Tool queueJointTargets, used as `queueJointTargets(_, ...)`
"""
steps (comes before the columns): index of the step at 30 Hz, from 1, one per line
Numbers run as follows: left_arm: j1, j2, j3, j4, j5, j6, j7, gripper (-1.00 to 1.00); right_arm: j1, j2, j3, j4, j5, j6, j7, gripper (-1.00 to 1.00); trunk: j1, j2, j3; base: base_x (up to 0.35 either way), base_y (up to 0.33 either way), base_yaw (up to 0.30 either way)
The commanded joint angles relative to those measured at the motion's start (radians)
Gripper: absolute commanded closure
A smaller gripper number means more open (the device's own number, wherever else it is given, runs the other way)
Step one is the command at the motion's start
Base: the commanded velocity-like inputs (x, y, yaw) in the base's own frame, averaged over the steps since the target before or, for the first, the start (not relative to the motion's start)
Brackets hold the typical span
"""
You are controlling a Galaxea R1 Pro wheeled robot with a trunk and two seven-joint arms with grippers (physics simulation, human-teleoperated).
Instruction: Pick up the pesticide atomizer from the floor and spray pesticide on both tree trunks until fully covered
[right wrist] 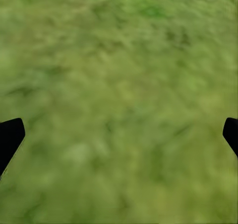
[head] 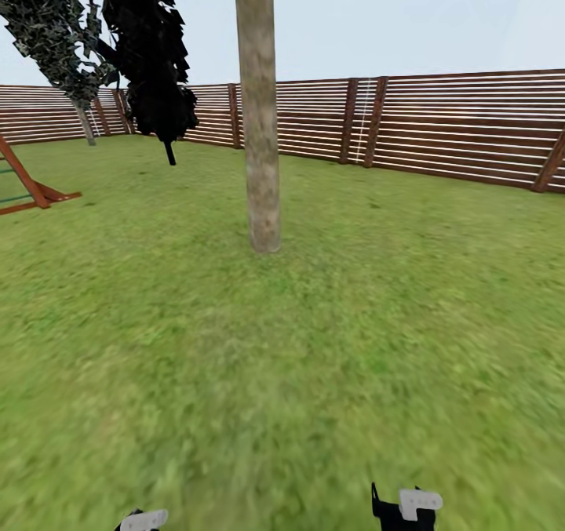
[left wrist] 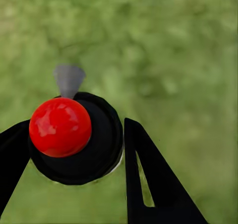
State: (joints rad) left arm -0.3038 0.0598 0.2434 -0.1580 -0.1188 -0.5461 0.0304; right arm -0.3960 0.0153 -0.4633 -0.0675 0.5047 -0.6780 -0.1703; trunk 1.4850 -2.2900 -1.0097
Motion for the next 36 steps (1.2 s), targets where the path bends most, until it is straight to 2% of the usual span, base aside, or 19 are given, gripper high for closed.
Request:
queueJointTargets(1, 0.0, 0.0, 0.0, 0.0, 0.0, 0.0, 0.0, 1.0, 0.0, 0.0, 0.0, 0.0, 0.0, 0.0, 0.0, -1.0, 0.0, 0.0, 0.0, 0.339, 0.0, 0.0)
queueJointTargets(36, 0.0, 0.0, 0.0, 0.0, 0.001, 0.0, 0.0, 1.0, 0.0, 0.006, 0.002, 0.0, 0.0, 0.0, 0.001, -1.0, 0.0, 0.0, 0.0, 0.339, 0.0, 0.0)
